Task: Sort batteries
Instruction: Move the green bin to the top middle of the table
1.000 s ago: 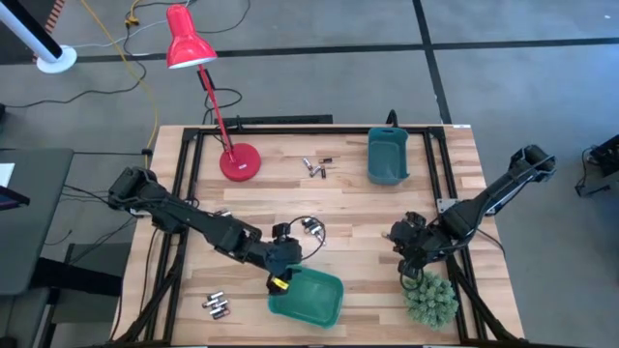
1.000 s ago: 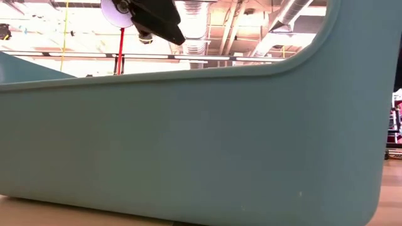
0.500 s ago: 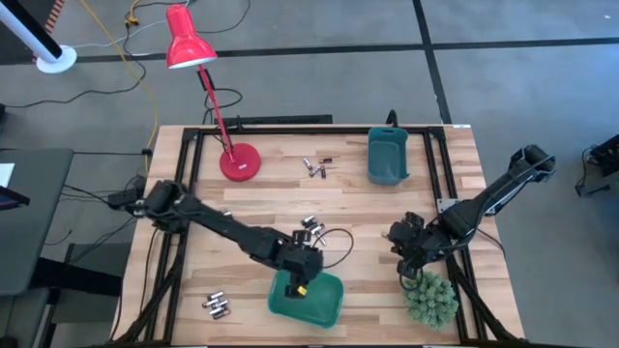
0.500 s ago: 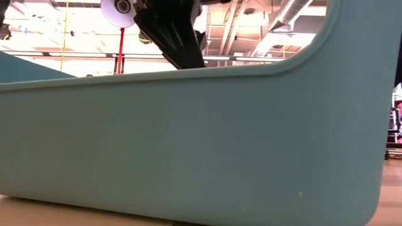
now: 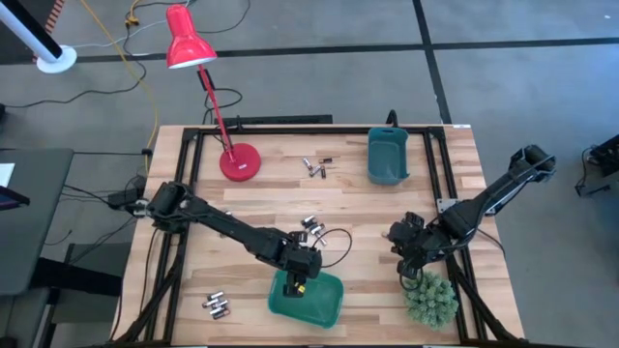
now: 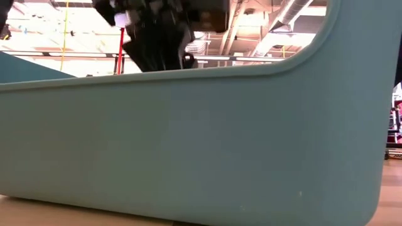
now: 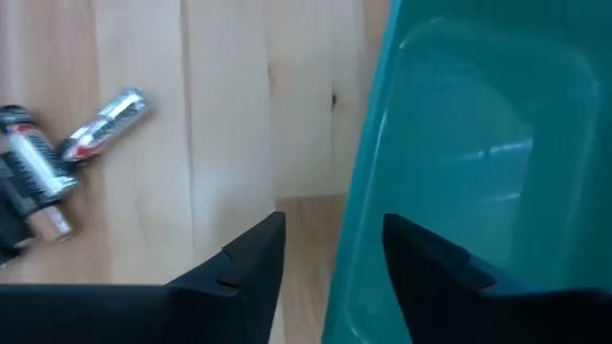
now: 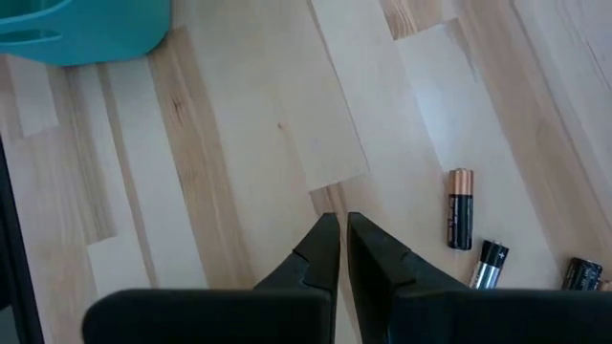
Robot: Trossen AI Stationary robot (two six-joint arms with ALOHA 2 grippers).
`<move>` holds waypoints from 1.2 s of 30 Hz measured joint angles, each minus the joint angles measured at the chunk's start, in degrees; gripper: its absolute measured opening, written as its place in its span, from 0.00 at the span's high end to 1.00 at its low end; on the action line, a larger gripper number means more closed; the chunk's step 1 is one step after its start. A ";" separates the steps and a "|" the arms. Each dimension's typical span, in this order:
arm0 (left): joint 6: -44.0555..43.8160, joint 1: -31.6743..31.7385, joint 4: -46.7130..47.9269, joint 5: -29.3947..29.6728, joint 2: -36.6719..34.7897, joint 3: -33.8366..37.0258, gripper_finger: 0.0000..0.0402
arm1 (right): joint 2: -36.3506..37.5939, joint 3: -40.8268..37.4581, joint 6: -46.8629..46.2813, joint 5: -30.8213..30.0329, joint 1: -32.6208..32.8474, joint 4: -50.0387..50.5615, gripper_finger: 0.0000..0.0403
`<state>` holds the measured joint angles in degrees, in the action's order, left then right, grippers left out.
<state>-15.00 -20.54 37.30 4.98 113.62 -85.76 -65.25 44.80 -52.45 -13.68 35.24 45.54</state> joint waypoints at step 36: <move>-15.76 6.11 8.97 -1.60 -11.59 0.00 1.00 | 0.02 -0.02 0.07 0.01 -0.02 -1.48 0.89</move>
<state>-30.76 -14.43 46.28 3.38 102.03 -85.76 -65.23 44.77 -52.38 -13.67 35.22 44.06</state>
